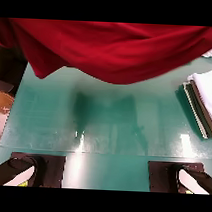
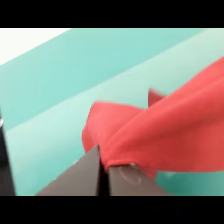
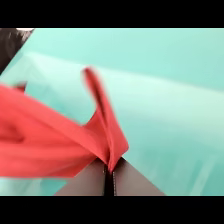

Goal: Fold the shirts.

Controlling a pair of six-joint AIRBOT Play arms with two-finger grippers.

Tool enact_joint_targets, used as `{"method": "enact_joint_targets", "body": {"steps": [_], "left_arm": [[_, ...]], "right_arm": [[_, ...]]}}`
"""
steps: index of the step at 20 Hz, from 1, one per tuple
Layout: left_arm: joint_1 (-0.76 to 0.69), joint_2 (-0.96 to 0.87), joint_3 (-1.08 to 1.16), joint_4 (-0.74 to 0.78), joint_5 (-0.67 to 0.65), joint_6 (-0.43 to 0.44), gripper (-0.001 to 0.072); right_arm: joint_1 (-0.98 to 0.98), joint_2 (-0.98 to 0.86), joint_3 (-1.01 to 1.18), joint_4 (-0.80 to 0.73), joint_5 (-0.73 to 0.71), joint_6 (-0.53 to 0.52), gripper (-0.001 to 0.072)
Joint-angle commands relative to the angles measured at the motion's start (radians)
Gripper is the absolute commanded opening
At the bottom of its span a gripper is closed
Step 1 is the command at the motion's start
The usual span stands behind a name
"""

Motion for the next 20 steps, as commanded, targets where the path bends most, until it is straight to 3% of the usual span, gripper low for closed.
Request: {"method": "enact_joint_targets", "body": {"steps": [1, 5, 8, 11, 14, 20], "left_arm": [[0.000, 0.061, 0.047, -0.127, -0.052, 0.002, 0.0028], [0.000, 0.067, -0.031, -0.151, -0.103, 0.002, 0.0028], [0.000, 0.040, -0.270, -0.151, -0.092, 0.028, 0.0028], [0.001, -0.027, -0.562, -0.150, -0.029, 0.060, 0.0029], [0.001, -0.158, -0.749, -0.123, 0.135, 0.111, 0.0029], [0.001, -0.400, -0.767, -0.031, 0.533, 0.113, 0.0029]], "right_arm": [[-0.067, 0.061, 0.033, -0.001, 0.042, 0.026, 0.0020], [-0.106, 0.027, 0.033, -0.030, 0.114, 0.095, 0.0020], [-0.023, -0.092, 0.033, -0.168, 0.221, 0.162, 0.0020], [0.074, -0.269, 0.033, -0.260, 0.298, 0.161, 0.0021], [0.129, -0.472, 0.033, -0.261, 0.269, 0.153, 0.0020], [0.145, -0.732, 0.033, -0.253, -0.009, 0.151, 0.0020]]}}
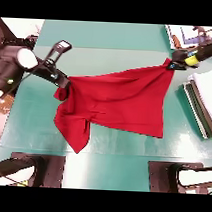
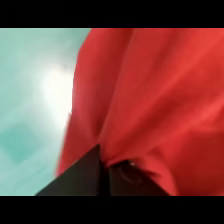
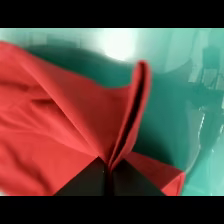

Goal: Fold the shirts.

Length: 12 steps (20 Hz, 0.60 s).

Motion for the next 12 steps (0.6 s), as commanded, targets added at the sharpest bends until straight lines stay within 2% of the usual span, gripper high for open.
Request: {"method": "enact_joint_targets", "body": {"steps": [1, 3, 4, 5, 6, 7, 10, 12], "left_arm": [[0.001, -0.110, -0.029, 0.049, 0.260, 0.007, 0.0029], [0.001, -0.124, -0.029, 0.068, 0.307, -0.035, 0.0031], [0.001, -0.125, -0.029, 0.068, 0.306, -0.037, 0.0106], [0.001, -0.125, -0.029, 0.069, 0.304, -0.056, 0.0333], [0.001, -0.124, -0.029, 0.080, 0.296, -0.073, 0.0469], [0.001, -0.124, -0.026, 0.106, 0.282, -0.082, 0.0484], [0.019, -0.110, 0.028, 0.192, 0.177, -0.161, 0.0483], [0.081, -0.063, 0.053, 0.183, 0.115, -0.211, 0.0483]], "right_arm": [[0.012, -0.136, 0.001, -0.003, -0.147, 0.001, 0.0021], [0.011, -0.171, 0.001, -0.003, -0.177, 0.001, 0.0022], [0.011, -0.181, 0.001, -0.002, -0.187, 0.001, 0.0023], [0.007, -0.187, 0.001, -0.001, -0.200, 0.001, 0.0044], [0.006, -0.187, 0.001, 0.009, -0.211, 0.001, 0.0228], [-0.003, -0.185, 0.002, 0.036, -0.221, 0.000, 0.0403], [-0.063, -0.164, 0.003, 0.211, -0.176, -0.063, 0.0417], [-0.112, -0.135, 0.003, 0.267, -0.068, -0.094, 0.0417]]}}
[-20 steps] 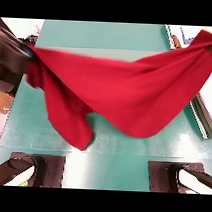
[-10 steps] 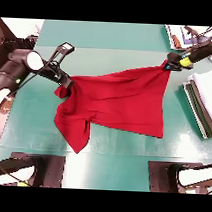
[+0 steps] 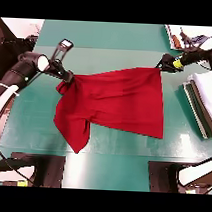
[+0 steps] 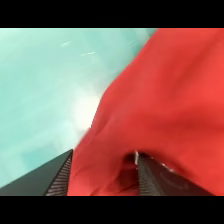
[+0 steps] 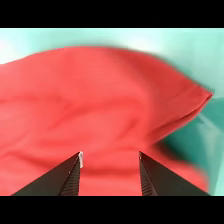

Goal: Fold the shirts.

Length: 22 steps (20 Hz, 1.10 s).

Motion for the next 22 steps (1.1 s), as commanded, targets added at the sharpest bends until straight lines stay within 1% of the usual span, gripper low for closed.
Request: {"method": "enact_joint_targets", "body": {"steps": [1, 3, 5, 6, 9, 11, 12, 15, 17, 18, 20, 22], "left_arm": [[0.090, 0.063, 0.032, 0.010, -0.108, -0.108, 0.0483], [0.178, 0.096, 0.028, -0.088, -0.196, -0.114, 0.0483], [0.280, 0.117, -0.016, -0.195, -0.297, -0.100, 0.0483], [0.332, 0.129, -0.060, -0.250, -0.329, -0.075, 0.0483], [0.479, 0.199, -0.269, -0.449, -0.359, 0.037, 0.0483], [0.551, 0.254, -0.408, -0.540, -0.359, 0.076, 0.0483], [0.579, 0.278, -0.470, -0.556, -0.362, 0.078, 0.0483], [0.608, 0.308, -0.608, -0.563, -0.368, 0.078, 0.0483], [0.608, 0.310, -0.682, -0.612, -0.365, 0.079, 0.0484], [0.608, 0.310, -0.710, -0.645, -0.360, 0.083, 0.0483], [0.605, 0.310, -0.749, -0.697, -0.350, 0.121, 0.0483], [0.605, 0.310, -0.768, -0.704, -0.328, 0.124, 0.0483]], "right_arm": [[-0.075, 0.038, 0.000, 0.116, 0.143, -0.060, 0.0416], [-0.105, 0.080, -0.027, 0.117, 0.215, -0.080, 0.0414], [-0.125, 0.157, -0.124, 0.117, 0.227, -0.119, 0.0412], [-0.133, 0.199, -0.184, 0.118, 0.224, -0.135, 0.0412], [-0.148, 0.332, -0.385, 0.163, 0.208, -0.193, 0.0412], [-0.148, 0.408, -0.494, 0.161, 0.180, -0.206, 0.0412], [-0.148, 0.439, -0.535, 0.161, 0.166, -0.216, 0.0412], [-0.147, 0.525, -0.637, 0.161, 0.100, -0.228, 0.0411], [-0.148, 0.566, -0.682, 0.161, 0.063, -0.228, 0.0412], [-0.147, 0.576, -0.690, 0.161, 0.060, -0.228, 0.0412], [-0.147, 0.577, -0.679, 0.160, 0.072, -0.228, 0.0412], [-0.147, 0.577, -0.663, 0.162, 0.070, -0.228, 0.0411]]}}
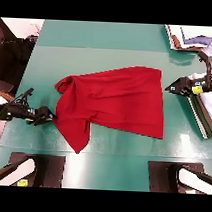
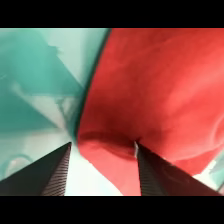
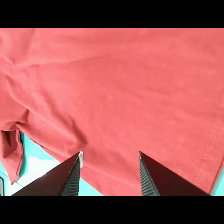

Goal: Fold the shirts.

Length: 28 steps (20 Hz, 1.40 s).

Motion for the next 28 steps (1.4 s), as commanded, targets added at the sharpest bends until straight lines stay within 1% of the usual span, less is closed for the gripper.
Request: {"method": "enact_joint_targets", "body": {"steps": [1, 3, 4, 5, 7, 8, 10, 12, 13, 15, 16, 18, 20, 22, 25, 28], "left_arm": [[0.005, 0.004, -0.060, -0.057, 0.037, 0.022, 0.0482], [0.005, 0.004, -0.060, -0.072, 0.070, 0.022, 0.0475], [0.005, 0.004, -0.060, -0.082, 0.077, 0.023, 0.0337], [0.004, 0.004, -0.060, -0.089, 0.078, 0.024, 0.0221], [-0.009, 0.004, -0.060, -0.090, 0.084, 0.029, 0.0199], [-0.020, 0.005, -0.059, -0.088, 0.084, 0.032, 0.0032], [-0.045, 0.005, -0.051, -0.089, 0.085, 0.029, 0.0027], [-0.046, 0.014, 0.007, -0.090, 0.064, 0.027, 0.0027], [-0.046, 0.032, 0.044, -0.089, 0.054, 0.028, 0.0027], [-0.047, 0.072, 0.121, -0.085, 0.034, 0.029, 0.0027], [-0.047, 0.088, 0.158, -0.085, 0.023, 0.030, 0.0028], [-0.047, 0.098, 0.203, -0.085, 0.018, 0.030, 0.0028], [-0.047, 0.100, 0.215, -0.087, 0.019, 0.030, 0.0028], [-0.047, 0.100, 0.215, -0.085, 0.019, 0.030, 0.0028], [-0.047, 0.100, 0.215, -0.085, 0.019, 0.030, 0.0028], [-0.047, 0.100, 0.215, -0.084, 0.019, 0.030, 0.0028]], "right_arm": [[0.000, 0.016, 0.006, 0.001, -0.012, -0.003, 0.0412], [0.000, 0.016, 0.024, 0.001, -0.009, -0.003, 0.0411], [0.000, 0.019, 0.024, 0.002, -0.012, -0.003, 0.0411], [0.000, 0.023, 0.019, 0.001, -0.014, -0.003, 0.0412], [0.000, 0.024, 0.005, 0.001, -0.010, -0.003, 0.0411], [-0.001, 0.024, -0.003, 0.001, -0.006, -0.003, 0.0411], [-0.002, 0.024, -0.019, -0.006, 0.026, -0.003, 0.0411], [-0.021, 0.028, -0.052, -0.018, 0.073, -0.003, 0.0411], [-0.038, 0.043, -0.094, -0.031, 0.087, -0.002, 0.0411], [-0.081, 0.093, -0.220, -0.110, 0.082, 0.013, 0.0410], [-0.104, 0.118, -0.293, -0.163, 0.069, 0.031, 0.0410], [-0.146, 0.157, -0.431, -0.213, 0.048, 0.039, 0.0411], [-0.174, 0.171, -0.542, -0.209, 0.026, 0.039, 0.0415], [-0.175, 0.171, -0.618, -0.208, -0.030, 0.039, 0.0415], [-0.151, 0.171, -0.682, -0.208, -0.097, 0.039, 0.0413], [-0.113, 0.160, -0.688, -0.208, -0.118, 0.043, 0.0410]]}}
